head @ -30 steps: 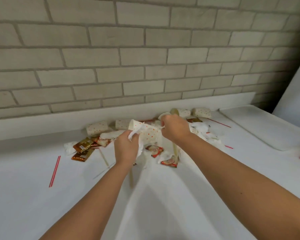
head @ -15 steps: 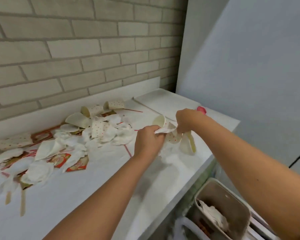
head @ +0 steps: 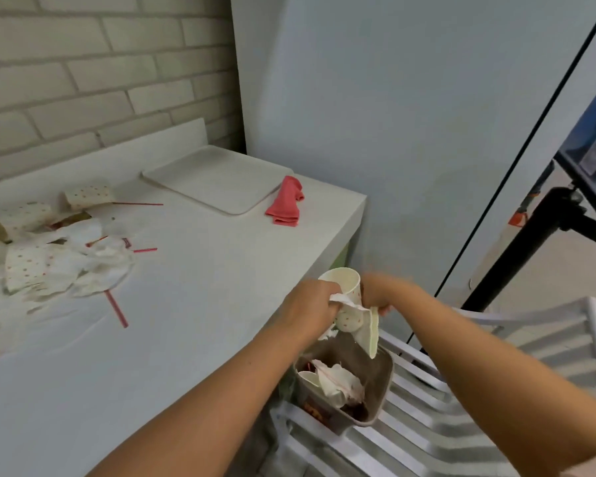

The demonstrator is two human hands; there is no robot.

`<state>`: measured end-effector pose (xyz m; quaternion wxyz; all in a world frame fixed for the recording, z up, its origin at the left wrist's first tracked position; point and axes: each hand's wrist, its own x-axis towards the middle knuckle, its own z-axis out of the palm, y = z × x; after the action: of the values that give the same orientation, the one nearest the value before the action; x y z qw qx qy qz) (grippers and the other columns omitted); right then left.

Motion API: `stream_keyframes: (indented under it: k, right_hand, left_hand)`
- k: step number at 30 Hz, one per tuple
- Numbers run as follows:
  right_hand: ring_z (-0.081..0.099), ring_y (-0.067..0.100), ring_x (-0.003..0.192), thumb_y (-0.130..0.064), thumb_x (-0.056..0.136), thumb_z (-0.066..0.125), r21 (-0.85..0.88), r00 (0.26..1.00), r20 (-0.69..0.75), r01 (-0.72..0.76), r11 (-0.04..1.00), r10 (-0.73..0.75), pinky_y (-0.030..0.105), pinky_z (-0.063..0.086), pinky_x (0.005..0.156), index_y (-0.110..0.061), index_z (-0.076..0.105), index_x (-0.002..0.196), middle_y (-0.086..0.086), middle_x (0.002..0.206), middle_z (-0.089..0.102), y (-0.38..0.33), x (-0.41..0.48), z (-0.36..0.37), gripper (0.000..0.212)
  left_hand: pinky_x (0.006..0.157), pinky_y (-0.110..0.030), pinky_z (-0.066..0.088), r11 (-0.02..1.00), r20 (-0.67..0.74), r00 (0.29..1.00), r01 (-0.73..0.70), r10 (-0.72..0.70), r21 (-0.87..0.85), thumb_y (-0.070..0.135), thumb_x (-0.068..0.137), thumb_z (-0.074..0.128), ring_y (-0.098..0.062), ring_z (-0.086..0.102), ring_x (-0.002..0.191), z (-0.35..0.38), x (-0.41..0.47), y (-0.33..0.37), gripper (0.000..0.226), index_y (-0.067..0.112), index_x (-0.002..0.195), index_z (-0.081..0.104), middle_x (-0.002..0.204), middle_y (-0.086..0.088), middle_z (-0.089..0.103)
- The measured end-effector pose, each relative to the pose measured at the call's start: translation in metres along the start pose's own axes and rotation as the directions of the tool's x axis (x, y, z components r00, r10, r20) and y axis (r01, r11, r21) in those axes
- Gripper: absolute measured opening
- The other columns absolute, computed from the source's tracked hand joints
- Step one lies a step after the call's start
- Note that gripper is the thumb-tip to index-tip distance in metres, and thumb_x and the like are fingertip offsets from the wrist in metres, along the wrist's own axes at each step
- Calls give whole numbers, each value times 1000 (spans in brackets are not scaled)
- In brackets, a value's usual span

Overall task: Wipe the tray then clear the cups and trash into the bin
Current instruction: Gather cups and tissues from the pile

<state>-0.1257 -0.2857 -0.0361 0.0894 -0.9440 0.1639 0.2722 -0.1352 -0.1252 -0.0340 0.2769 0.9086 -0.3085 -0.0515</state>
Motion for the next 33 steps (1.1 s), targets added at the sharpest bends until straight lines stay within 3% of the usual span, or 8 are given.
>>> stream_keyframes:
  k: [2, 5, 11, 14, 19, 23, 29, 33]
  right_hand:
    - [55, 16, 51, -6, 88, 50, 45, 998, 65, -2, 999, 0, 22, 48, 49, -6, 58, 89, 7, 67, 58, 13, 9, 19, 8]
    - [55, 15, 51, -9, 92, 48, 196, 991, 133, 4, 981, -30, 23, 48, 49, -10, 52, 122, 5, 76, 56, 28, 20, 33, 30]
    - [54, 12, 54, -35, 102, 32, 577, 992, 11, 98, 811, -127, 19, 41, 45, -9, 52, 123, 3, 77, 58, 41, 31, 22, 39]
    - [56, 10, 56, -36, 98, 45, 535, 976, 54, 149, 832, -210, 18, 41, 47, -14, 56, 119, 1, 83, 58, 46, 32, 21, 32]
    - [53, 9, 48, 2, 87, 48, 446, 982, 74, 121, 887, -171, 15, 43, 44, -13, 63, 100, 4, 63, 60, 56, 43, 37, 24]
    - [57, 12, 49, -13, 96, 47, 517, 977, 94, 115, 848, -190, 18, 50, 48, -8, 61, 103, 6, 66, 60, 61, 49, 57, 16]
    - [54, 11, 46, -2, 92, 45, 447, 986, 41, 128, 885, -163, 15, 47, 41, -5, 62, 108, 5, 73, 57, 63, 57, 80, 24]
    - [58, 18, 59, -10, 95, 47, 359, 972, 200, 45, 932, -124, 24, 48, 52, 0, 60, 115, 6, 76, 58, 61, 50, 99, 26]
  left_hand:
    - [77, -25, 46, 999, 59, 998, 7, -9, 37, 21, 93, 51, -23, 62, 96, 14, 5, -2, 22, 18, 108, 67, 108, -6, 67]
    - [71, -27, 40, 996, 147, 988, 29, -41, 82, 15, 91, 49, -28, 61, 97, 31, 10, -8, 22, 17, 102, 68, 107, -10, 67]
    - [65, -28, 40, 984, 252, 966, 13, -59, 179, 12, 87, 49, -30, 62, 90, 52, 13, -15, 21, 18, 91, 68, 95, -10, 68]
    - [67, -34, 47, 982, 278, 960, -10, -44, 187, 12, 86, 51, -28, 62, 87, 62, 19, -12, 19, 20, 88, 68, 92, -9, 68]
    - [67, -32, 47, 993, 281, 960, -41, 9, 107, 13, 87, 53, -26, 62, 85, 70, 21, -12, 21, 23, 95, 71, 94, -6, 69]
    - [74, -33, 49, 992, 340, 940, -60, 19, 110, 10, 87, 54, -27, 62, 91, 78, 21, -15, 27, 24, 102, 70, 103, -7, 68]
    - [82, -32, 49, 998, 304, 952, 19, -35, 54, 16, 90, 56, -23, 62, 97, 84, 20, -18, 31, 24, 120, 61, 113, -3, 66]
    - [71, -27, 43, 986, 283, 953, 141, -110, -92, 23, 92, 56, -24, 62, 92, 88, 22, -26, 20, 15, 108, 65, 101, -6, 68]
